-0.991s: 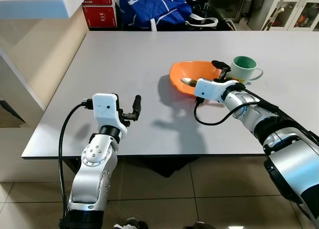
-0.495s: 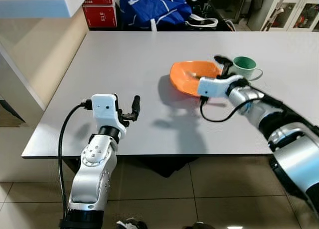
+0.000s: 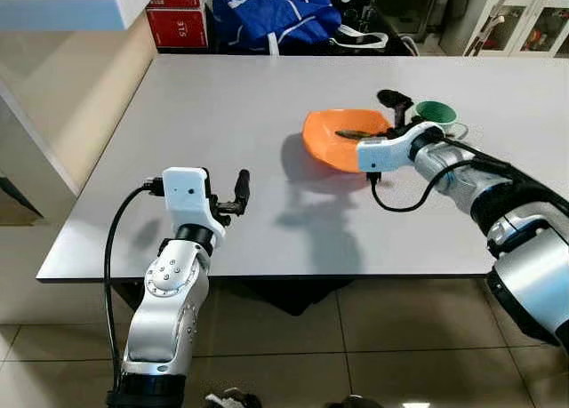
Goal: Setting the table
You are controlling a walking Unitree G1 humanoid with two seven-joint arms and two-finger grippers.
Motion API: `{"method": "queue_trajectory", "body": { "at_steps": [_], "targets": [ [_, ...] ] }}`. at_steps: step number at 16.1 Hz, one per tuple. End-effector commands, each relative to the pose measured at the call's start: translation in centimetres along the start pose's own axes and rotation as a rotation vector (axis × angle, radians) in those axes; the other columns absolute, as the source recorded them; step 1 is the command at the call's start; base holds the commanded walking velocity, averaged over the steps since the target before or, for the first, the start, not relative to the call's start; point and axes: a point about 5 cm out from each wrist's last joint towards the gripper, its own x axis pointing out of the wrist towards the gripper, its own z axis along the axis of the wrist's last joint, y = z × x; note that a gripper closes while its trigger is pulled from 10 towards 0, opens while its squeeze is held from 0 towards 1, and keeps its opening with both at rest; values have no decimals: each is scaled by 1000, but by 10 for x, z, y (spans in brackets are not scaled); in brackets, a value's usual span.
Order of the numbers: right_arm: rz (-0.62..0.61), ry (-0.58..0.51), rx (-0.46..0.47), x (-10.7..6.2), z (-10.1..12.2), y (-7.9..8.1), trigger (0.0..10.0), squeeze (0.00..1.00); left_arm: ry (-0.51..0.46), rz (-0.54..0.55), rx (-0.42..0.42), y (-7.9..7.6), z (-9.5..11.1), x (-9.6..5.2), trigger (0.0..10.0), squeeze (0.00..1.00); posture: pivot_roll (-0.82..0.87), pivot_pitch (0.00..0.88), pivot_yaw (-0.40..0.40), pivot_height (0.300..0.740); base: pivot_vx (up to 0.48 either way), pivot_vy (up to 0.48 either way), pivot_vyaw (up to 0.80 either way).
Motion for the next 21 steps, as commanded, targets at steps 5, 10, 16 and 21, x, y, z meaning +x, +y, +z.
{"method": "queue_trajectory", "body": {
  "at_steps": [5, 10, 16, 21],
  "targets": [
    [28, -21, -206, 1, -2, -4, 10000, 0, -3, 10, -3, -2, 0, -3, 10000, 0, -141, 56, -8, 740, 0, 0, 0],
    [87, -63, -377, -2, 2, 13, 10000, 0, 0, 14, -1, -2, 0, -6, 10000, 0, -133, 68, -8, 740, 0, 0, 0],
    [132, -99, -509, -4, 1, 22, 10000, 0, 7, 16, -2, -2, -1, -8, 10000, 0, -136, 76, -13, 740, 0, 0, 0],
    [126, -102, -502, -3, 4, 22, 10000, 0, 10, 19, -2, -2, -1, -10, 10000, 0, -132, 78, -12, 740, 0, 0, 0]
  ]
}}
